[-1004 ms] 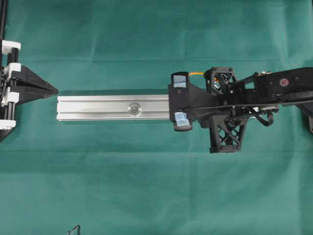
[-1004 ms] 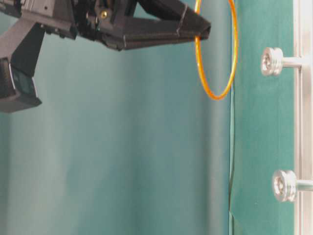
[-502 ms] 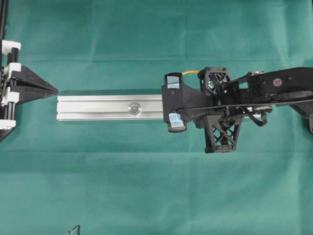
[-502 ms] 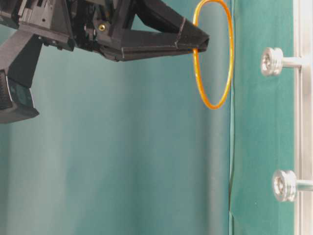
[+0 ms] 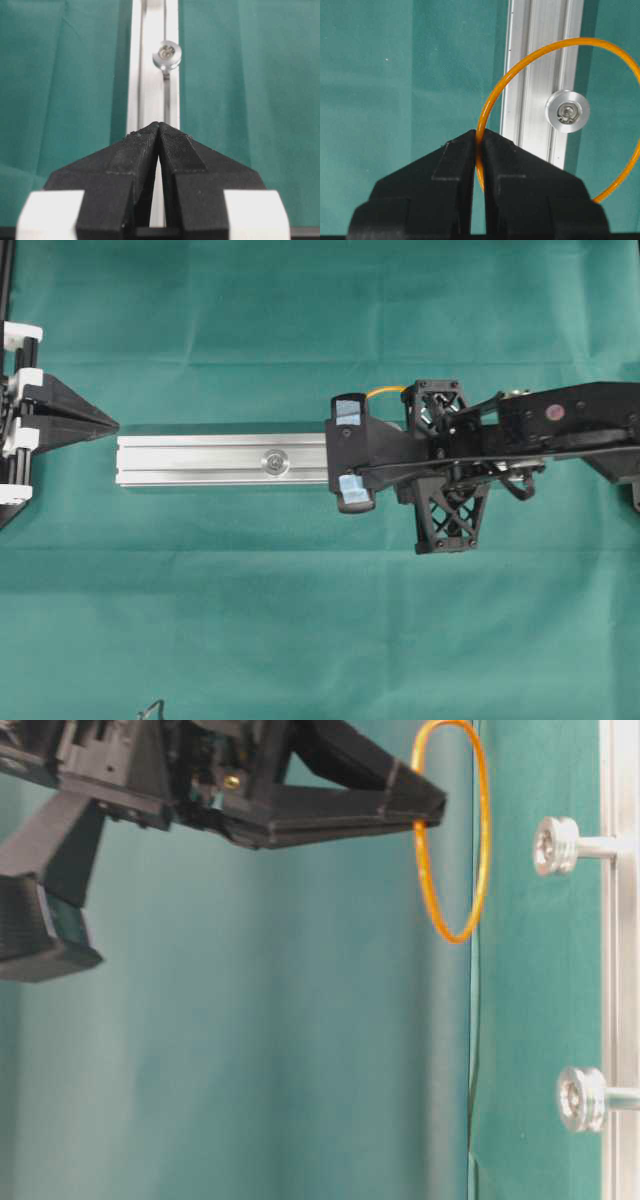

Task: Hook the rubber onto the shaft.
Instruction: 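Lift the band with the right gripper and carry it left along the rail, then rotate the right gripper and bring the band over the right silver knob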

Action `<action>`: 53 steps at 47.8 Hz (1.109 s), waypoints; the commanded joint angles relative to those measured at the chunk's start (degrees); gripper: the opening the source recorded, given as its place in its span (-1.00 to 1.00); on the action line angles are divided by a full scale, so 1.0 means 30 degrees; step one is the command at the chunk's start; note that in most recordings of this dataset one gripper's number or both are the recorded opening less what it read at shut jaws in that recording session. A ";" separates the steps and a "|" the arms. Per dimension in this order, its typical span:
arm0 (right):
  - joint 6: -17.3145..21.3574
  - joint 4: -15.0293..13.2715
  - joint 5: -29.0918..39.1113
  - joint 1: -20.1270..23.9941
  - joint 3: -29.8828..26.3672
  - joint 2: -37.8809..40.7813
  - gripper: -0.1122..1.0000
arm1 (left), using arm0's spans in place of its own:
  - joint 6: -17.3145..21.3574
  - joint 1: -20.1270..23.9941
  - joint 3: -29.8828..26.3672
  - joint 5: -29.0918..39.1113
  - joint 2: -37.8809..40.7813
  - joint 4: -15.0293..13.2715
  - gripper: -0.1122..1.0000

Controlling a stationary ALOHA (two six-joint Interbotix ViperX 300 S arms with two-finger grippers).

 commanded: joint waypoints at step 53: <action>0.0000 0.0088 -0.1084 0.0000 0.0498 0.0029 -0.67 | -0.0029 -0.0029 -0.0527 -0.0088 0.0146 0.0029 -0.80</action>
